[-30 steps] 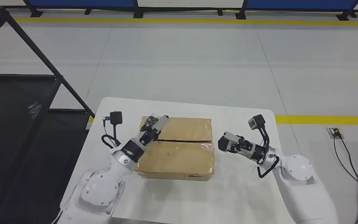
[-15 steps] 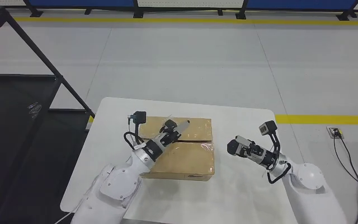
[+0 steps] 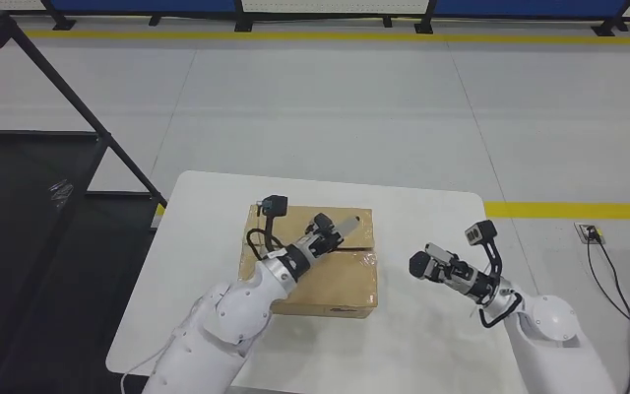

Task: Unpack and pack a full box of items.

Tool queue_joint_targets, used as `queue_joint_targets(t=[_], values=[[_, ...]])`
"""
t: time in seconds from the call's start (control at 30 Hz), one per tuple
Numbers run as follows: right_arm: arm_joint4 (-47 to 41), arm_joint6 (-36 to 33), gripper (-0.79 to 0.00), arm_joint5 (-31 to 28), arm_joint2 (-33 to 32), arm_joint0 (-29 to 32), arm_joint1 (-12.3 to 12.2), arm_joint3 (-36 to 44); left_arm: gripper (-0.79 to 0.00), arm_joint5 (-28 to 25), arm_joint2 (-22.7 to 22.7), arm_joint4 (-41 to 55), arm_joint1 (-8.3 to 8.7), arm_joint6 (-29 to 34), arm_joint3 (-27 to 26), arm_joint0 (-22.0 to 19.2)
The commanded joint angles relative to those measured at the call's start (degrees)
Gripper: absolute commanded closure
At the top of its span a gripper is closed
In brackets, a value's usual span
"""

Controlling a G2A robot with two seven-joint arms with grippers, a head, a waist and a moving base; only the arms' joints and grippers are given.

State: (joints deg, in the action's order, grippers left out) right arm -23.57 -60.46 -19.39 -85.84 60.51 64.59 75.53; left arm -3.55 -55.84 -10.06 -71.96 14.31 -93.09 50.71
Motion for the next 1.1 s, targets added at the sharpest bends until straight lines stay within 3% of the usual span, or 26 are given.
queue_joint_targets(t=[0.0, 1.07], values=[[-0.2, -0.3, -0.785, -0.3, -0.1, 0.0, -0.1, -0.5, -0.785, -0.3, 1.0, 0.2, -0.46, -0.7, 0.9, -0.7], [-3.9, -4.4, -0.785, -3.7, -0.6, -2.6, -1.5, -8.7, -0.785, -2.9, 10.3, -2.2, -6.45, -3.1, 10.5, -7.3]])
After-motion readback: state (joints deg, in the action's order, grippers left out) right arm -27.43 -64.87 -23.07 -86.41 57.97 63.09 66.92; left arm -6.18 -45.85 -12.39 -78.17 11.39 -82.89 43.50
